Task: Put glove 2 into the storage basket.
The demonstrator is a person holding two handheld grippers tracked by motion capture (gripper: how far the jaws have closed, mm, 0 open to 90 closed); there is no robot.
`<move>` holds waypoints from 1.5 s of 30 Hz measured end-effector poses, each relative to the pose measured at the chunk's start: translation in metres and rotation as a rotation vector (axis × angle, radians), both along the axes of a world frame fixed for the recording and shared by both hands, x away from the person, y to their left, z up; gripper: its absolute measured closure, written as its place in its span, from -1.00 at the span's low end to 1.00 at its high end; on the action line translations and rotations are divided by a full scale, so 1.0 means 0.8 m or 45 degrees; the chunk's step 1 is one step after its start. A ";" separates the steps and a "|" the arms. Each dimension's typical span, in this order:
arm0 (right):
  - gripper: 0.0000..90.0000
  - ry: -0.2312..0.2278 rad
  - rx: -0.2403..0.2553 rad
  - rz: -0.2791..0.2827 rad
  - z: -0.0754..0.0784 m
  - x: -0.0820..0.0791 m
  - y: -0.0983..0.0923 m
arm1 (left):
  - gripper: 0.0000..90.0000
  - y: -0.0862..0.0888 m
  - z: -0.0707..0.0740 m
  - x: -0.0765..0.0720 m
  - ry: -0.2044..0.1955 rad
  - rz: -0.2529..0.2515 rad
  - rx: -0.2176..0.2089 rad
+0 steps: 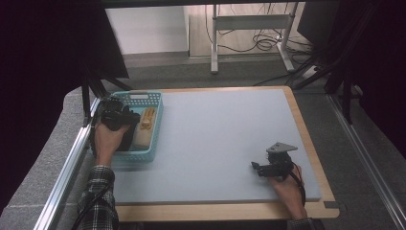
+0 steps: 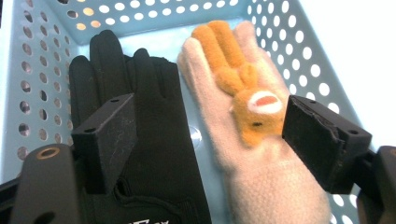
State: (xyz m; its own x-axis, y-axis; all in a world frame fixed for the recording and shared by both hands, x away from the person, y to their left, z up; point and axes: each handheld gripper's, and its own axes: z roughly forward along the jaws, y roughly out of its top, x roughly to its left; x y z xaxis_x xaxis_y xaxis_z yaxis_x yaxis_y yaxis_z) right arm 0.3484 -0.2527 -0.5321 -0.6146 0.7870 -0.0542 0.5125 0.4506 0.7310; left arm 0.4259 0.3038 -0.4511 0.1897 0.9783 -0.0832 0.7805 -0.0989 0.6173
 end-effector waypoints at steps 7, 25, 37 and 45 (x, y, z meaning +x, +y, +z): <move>-0.66 -0.001 0.000 0.000 0.000 0.000 0.000 | -0.70 -0.003 -0.001 -0.008 -0.025 -0.036 -0.030; -0.66 0.000 -0.001 0.000 0.000 0.000 0.000 | -0.88 -0.017 0.009 -0.031 -0.097 -0.134 -0.062; -0.66 -0.001 -0.001 -0.001 0.000 0.000 0.000 | -0.94 -0.024 0.014 -0.045 -0.132 -0.174 -0.033; -0.66 -0.002 -0.003 0.000 0.000 0.000 0.000 | -0.97 -0.029 0.017 -0.056 -0.165 -0.194 -0.026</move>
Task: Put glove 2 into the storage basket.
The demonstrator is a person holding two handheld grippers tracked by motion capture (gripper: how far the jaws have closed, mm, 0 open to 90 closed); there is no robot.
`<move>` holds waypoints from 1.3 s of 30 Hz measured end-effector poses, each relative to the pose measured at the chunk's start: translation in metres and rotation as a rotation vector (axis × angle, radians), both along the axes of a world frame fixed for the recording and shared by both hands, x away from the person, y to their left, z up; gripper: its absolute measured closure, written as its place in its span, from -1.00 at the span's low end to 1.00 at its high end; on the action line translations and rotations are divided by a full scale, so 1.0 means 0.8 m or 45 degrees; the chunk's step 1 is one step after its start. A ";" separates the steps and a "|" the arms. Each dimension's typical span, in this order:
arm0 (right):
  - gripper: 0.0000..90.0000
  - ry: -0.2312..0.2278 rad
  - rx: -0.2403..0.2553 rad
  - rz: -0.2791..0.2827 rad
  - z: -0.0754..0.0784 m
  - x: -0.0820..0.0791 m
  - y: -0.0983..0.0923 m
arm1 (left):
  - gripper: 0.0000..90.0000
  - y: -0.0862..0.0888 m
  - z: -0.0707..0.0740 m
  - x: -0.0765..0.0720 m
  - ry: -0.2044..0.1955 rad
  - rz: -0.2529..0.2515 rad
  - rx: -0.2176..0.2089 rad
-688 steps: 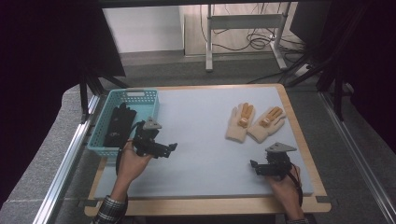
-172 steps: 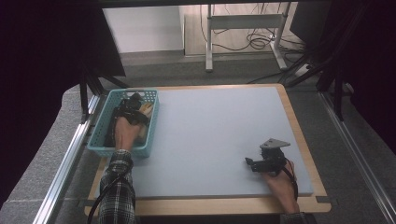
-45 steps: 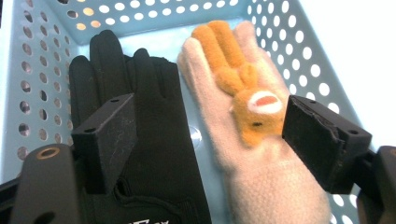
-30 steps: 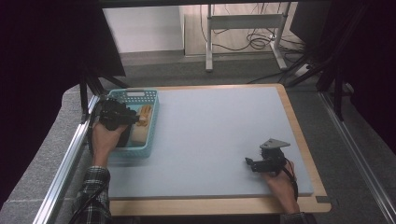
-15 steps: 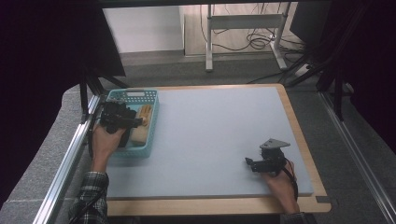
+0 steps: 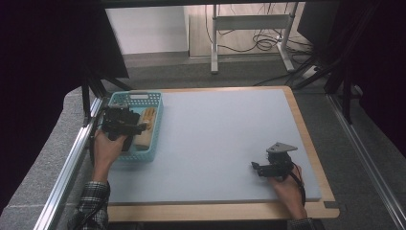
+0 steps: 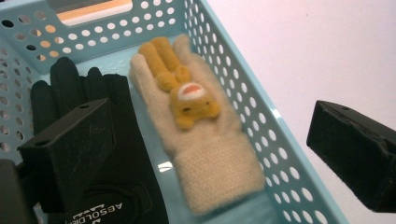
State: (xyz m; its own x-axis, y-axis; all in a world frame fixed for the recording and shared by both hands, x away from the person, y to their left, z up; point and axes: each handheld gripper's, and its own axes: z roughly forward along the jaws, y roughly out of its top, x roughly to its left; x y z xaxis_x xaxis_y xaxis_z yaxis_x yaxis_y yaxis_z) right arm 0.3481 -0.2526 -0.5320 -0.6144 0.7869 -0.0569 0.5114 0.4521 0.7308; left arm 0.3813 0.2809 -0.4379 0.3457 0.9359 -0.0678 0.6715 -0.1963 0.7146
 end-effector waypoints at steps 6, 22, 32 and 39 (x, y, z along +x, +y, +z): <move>-0.66 0.000 0.000 0.000 0.000 0.000 0.000 | -0.97 -0.005 0.003 -0.007 -0.022 -0.022 -0.001; -0.66 -0.002 -0.003 0.001 0.000 0.000 0.000 | -0.97 -0.026 0.010 -0.028 -0.058 -0.098 -0.002; -0.66 -0.002 -0.002 -0.001 0.000 0.000 0.000 | -0.96 -0.038 0.010 -0.038 -0.075 -0.140 -0.021; -0.66 -0.002 -0.003 -0.001 0.000 0.000 0.000 | -0.96 -0.046 0.006 -0.043 -0.080 -0.157 -0.026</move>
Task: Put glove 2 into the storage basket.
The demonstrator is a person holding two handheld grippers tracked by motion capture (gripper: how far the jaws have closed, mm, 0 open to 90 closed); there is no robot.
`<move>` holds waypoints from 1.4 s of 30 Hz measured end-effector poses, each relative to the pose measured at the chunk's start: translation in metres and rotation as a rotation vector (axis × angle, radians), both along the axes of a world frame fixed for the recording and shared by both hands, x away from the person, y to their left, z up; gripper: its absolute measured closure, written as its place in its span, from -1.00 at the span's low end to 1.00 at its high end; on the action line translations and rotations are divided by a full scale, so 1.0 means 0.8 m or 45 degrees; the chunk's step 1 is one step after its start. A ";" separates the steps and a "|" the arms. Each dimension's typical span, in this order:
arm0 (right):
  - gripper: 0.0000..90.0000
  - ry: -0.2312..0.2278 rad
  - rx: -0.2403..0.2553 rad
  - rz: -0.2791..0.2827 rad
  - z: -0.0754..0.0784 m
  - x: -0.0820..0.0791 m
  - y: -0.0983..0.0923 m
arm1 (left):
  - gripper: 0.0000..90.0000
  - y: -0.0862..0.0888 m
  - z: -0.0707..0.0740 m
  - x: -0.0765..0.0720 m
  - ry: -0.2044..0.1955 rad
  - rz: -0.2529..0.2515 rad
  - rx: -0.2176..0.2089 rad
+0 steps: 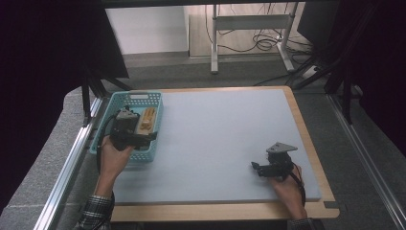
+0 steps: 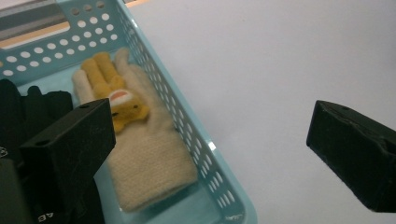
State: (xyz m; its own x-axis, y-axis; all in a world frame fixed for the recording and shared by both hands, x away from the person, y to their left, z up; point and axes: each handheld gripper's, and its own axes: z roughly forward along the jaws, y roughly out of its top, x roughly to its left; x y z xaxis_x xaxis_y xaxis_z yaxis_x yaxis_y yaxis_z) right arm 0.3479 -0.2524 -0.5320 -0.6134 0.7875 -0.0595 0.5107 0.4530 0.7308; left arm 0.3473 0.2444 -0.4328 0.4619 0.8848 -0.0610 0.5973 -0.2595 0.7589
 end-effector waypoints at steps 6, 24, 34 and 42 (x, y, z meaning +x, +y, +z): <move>-0.66 -0.001 0.000 0.000 0.000 0.000 0.000 | -0.96 -0.008 -0.006 -0.006 -0.004 -0.022 -0.020; -0.66 -0.003 -0.003 0.001 0.000 0.000 0.000 | -0.96 -0.047 -0.018 -0.018 -0.040 -0.120 -0.065; -0.66 -0.003 -0.003 -0.001 0.000 0.000 0.000 | -0.96 -0.072 -0.028 -0.023 -0.040 -0.173 -0.066; -0.66 -0.004 -0.004 0.001 0.000 0.000 0.000 | -0.96 -0.086 -0.035 -0.029 -0.042 -0.202 -0.077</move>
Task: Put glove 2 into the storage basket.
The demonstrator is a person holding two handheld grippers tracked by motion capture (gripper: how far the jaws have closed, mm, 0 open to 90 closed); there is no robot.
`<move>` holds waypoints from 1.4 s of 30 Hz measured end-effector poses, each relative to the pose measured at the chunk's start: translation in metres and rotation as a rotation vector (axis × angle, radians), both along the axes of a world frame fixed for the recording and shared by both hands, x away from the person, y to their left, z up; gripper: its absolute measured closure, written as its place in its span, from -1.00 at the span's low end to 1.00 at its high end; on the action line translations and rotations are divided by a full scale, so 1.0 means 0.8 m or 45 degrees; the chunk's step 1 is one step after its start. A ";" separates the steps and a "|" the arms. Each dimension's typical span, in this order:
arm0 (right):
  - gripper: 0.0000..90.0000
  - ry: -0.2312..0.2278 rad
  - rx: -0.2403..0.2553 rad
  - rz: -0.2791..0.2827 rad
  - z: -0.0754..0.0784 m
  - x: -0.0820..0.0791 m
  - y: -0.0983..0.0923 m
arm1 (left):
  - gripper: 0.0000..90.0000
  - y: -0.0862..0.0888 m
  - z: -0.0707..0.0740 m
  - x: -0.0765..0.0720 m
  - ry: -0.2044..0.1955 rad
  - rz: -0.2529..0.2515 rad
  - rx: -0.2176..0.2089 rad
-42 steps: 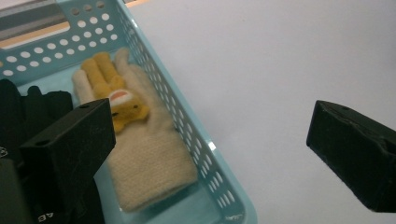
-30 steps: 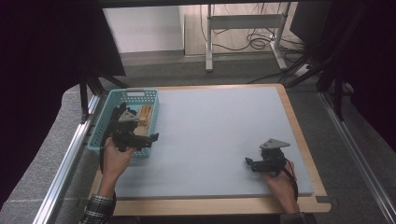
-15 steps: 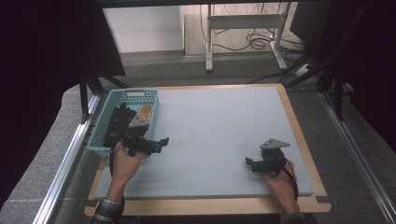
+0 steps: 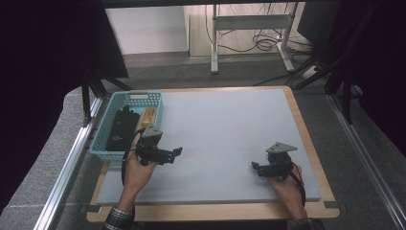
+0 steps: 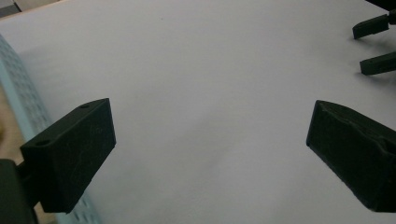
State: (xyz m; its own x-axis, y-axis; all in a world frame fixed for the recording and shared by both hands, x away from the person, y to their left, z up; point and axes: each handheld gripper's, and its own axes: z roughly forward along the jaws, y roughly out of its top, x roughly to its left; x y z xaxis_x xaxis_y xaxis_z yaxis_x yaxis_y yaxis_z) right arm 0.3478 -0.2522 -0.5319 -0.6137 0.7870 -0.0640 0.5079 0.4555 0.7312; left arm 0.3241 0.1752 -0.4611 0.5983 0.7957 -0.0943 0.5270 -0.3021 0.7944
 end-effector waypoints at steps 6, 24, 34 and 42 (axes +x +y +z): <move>-0.66 0.000 0.000 0.000 0.000 0.000 0.000 | -0.96 -0.012 -0.006 -0.005 -0.003 -0.030 -0.004; -0.66 0.002 0.002 -0.001 0.000 0.000 0.000 | -0.97 -0.047 -0.027 -0.017 0.000 -0.111 0.012; -0.66 0.003 0.003 -0.001 0.000 0.000 0.000 | -0.99 -0.061 -0.048 -0.020 0.022 -0.153 0.027; -0.66 0.003 0.004 -0.001 0.000 0.000 0.000 | -1.00 -0.067 -0.064 -0.022 0.030 -0.165 0.049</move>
State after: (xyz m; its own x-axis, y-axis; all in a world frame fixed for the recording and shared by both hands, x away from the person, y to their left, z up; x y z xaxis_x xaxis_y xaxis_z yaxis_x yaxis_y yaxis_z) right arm 0.3478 -0.2522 -0.5320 -0.6133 0.7875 -0.0600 0.5100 0.4529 0.7313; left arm 0.3068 0.1219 -0.5127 0.6940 0.7154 -0.0802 0.4999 -0.3988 0.7688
